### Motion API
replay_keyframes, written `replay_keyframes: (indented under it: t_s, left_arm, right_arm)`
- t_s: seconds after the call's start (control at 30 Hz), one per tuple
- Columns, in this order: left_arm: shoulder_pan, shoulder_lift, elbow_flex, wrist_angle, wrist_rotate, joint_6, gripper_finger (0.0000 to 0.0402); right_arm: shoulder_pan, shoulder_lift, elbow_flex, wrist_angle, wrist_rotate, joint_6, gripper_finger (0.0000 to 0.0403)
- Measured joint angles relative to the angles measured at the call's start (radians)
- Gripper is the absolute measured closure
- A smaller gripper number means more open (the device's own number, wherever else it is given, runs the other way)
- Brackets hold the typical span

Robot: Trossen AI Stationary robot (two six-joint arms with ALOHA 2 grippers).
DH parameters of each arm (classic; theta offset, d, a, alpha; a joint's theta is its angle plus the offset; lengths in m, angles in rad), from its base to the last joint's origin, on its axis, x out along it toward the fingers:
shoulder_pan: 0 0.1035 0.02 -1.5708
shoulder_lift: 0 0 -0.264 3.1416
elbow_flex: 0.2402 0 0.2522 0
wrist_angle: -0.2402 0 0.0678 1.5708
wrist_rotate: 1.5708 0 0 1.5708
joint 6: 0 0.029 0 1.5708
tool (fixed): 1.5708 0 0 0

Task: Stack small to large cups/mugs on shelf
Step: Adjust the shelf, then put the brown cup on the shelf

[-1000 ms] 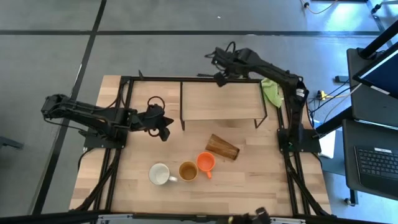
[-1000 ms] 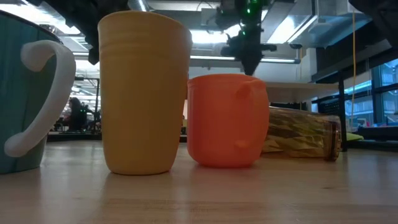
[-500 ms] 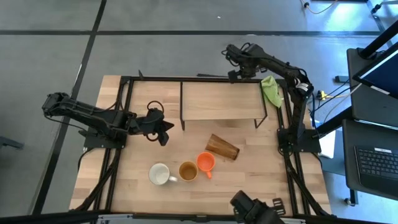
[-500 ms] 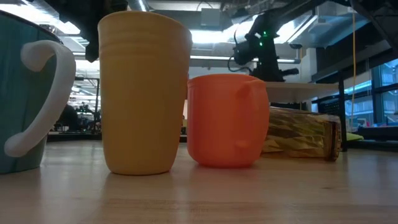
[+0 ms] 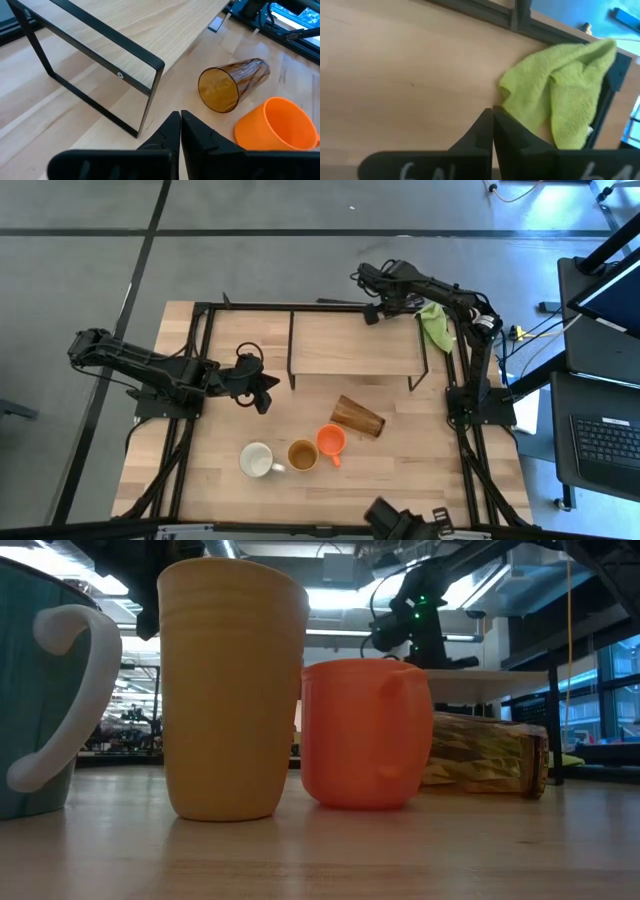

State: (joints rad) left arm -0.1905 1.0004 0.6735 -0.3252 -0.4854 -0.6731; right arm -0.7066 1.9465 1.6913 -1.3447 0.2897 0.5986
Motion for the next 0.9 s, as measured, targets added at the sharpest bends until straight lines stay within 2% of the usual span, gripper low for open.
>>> replay_keyframes:
  t_s: [0.33,0.4,0.57,0.67,0.77,0.9]
  left_arm:
    - [0.000,0.000,0.000,-0.004,0.000,0.027,0.0398]
    - [0.000,0.000,0.000,-0.004,0.000,0.028,0.0395]
    - [0.000,0.000,0.000,-0.005,0.005,0.037,0.0393]
    - [0.000,0.000,0.000,-0.005,0.013,0.058,0.0393]
    - [0.000,0.000,0.000,-0.004,0.027,0.078,0.0398]
    - [0.000,0.000,0.000,-0.004,0.032,0.084,0.0399]
  right_arm:
    - [0.047,-0.012,0.000,-0.065,0.030,0.080,0.0389]
    - [0.061,-0.027,0.000,-0.064,0.081,0.113,0.0389]
    - [0.091,-0.098,0.043,-0.005,0.300,0.124,0.0382]
    - [0.091,-0.158,0.117,0.091,0.350,0.043,0.0375]
    - [0.123,-0.232,0.182,0.218,0.279,-0.066,0.0368]
    - [0.206,-0.349,0.200,0.347,-0.042,-0.207,0.0363]
